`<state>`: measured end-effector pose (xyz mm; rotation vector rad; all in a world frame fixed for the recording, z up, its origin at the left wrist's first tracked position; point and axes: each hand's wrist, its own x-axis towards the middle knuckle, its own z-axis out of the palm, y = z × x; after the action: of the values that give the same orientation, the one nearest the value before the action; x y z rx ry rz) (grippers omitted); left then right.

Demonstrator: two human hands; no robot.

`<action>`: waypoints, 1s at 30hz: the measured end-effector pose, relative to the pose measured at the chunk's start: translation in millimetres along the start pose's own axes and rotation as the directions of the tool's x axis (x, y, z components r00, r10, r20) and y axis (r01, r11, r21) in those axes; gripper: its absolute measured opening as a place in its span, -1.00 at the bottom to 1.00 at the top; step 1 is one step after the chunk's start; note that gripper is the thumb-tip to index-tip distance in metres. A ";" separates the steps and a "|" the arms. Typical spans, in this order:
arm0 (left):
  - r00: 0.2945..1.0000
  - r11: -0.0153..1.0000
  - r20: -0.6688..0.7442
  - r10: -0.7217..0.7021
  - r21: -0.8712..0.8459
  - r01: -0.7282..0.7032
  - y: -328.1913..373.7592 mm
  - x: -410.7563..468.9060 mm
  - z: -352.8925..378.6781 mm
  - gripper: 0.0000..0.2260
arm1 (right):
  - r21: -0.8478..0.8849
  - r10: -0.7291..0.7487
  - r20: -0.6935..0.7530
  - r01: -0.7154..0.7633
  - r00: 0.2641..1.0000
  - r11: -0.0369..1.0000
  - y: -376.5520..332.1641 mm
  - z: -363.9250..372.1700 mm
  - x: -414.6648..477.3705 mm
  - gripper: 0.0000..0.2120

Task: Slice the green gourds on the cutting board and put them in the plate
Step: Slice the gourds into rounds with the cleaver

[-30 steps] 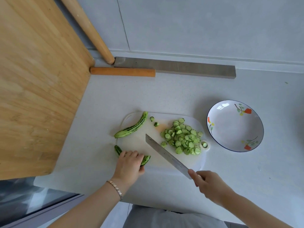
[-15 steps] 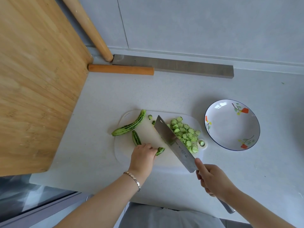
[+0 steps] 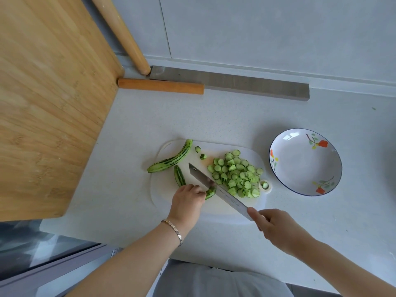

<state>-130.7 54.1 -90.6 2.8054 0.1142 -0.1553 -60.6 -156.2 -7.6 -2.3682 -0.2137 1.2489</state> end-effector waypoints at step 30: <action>0.996 0.998 -0.063 0.058 0.025 -0.056 -2.7 -4.0 2.9 -0.67 | -0.218 -0.120 -0.027 0.111 0.992 0.970 13.0 9.3 14.6 -0.49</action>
<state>-135.1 55.4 -93.7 2.8343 0.0478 -0.0537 -60.7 -159.9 -29.0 -2.5197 -0.4900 1.1737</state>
